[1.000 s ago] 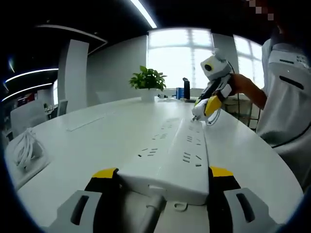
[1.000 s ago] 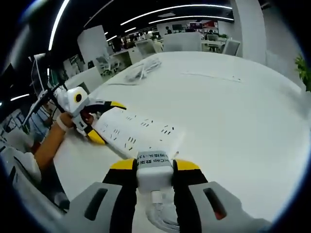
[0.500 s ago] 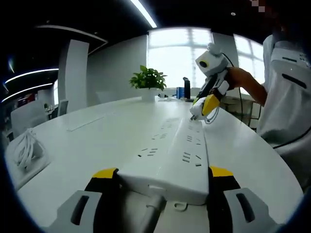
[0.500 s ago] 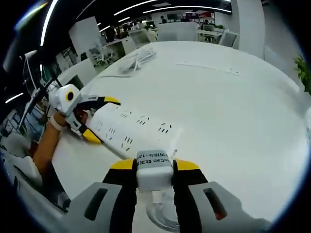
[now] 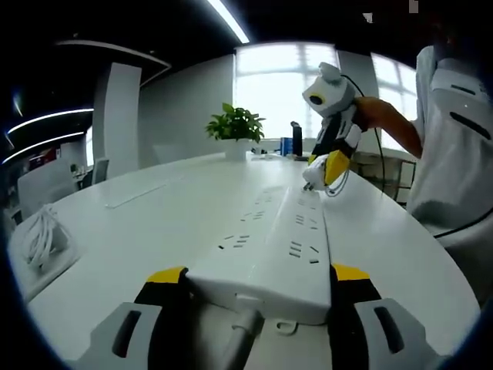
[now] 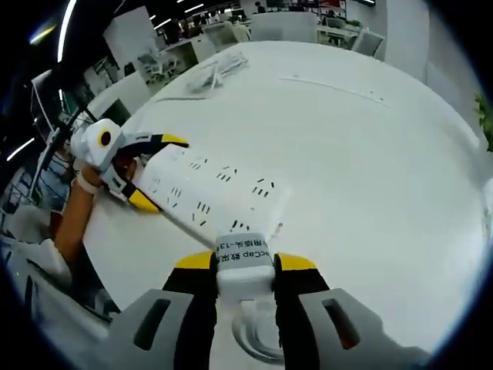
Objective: Straighten the power strip on the desk, plug the charger into it
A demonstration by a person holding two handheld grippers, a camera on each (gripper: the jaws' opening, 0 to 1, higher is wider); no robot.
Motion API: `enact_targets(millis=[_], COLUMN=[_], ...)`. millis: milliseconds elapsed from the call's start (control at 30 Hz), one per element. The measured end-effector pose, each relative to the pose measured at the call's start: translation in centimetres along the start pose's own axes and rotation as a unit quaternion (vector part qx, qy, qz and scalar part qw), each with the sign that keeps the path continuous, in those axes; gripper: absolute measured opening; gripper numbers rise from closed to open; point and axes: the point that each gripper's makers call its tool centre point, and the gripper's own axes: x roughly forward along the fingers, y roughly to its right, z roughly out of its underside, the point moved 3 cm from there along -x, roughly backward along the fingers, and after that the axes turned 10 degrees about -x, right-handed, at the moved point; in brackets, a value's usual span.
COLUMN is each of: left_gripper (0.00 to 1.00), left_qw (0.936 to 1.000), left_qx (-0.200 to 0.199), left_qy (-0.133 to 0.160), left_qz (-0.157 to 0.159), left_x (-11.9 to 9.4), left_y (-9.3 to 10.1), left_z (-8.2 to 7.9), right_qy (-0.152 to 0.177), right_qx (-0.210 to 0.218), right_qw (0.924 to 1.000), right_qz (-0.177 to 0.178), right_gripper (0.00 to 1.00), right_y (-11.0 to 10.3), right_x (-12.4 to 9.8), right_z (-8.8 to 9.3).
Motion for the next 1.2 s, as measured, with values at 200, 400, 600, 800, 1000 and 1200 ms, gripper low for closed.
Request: enact_targets(millis=[200,400,600,800,1000,1200], left_gripper=[0.73,0.73,0.73,0.73,0.73,0.73], left_qw=[1.0,1.0,1.0,1.0,1.0,1.0], left_qx=[0.001,0.001,0.0,-0.001,-0.001,-0.002], left_qy=[0.0,0.0,0.0,0.0,0.0,0.0], left_qz=[-0.001,-0.002,-0.004,-0.005,-0.007,-0.008], left_x=[0.0,0.0,0.0,0.0,0.0,0.0], left_y=[0.0,0.0,-0.1,-0.1,-0.1,-0.1], left_z=[-0.1,-0.1,-0.1,-0.1,-0.1,-0.1], right_qy=[-0.033,-0.028,-0.038,-0.038,-0.028,-0.021], right_qx=[0.004,0.033,0.051,0.056,0.063,0.069], right_qw=[0.9994,0.9984,0.9966,0.9939,0.9901,0.9889], right_qz=[-0.005,0.035,0.052,0.087,0.122,0.13], right_gripper=[0.27,0.27,0.27,0.27,0.27,0.28], right_y=[0.1,0.0,0.0,0.1,0.1,0.4], right_x=[0.1,-0.1,0.0,0.2,0.2,0.5], right_z=[-0.6,-2.2,-2.3,-3.0,-3.0,-3.2])
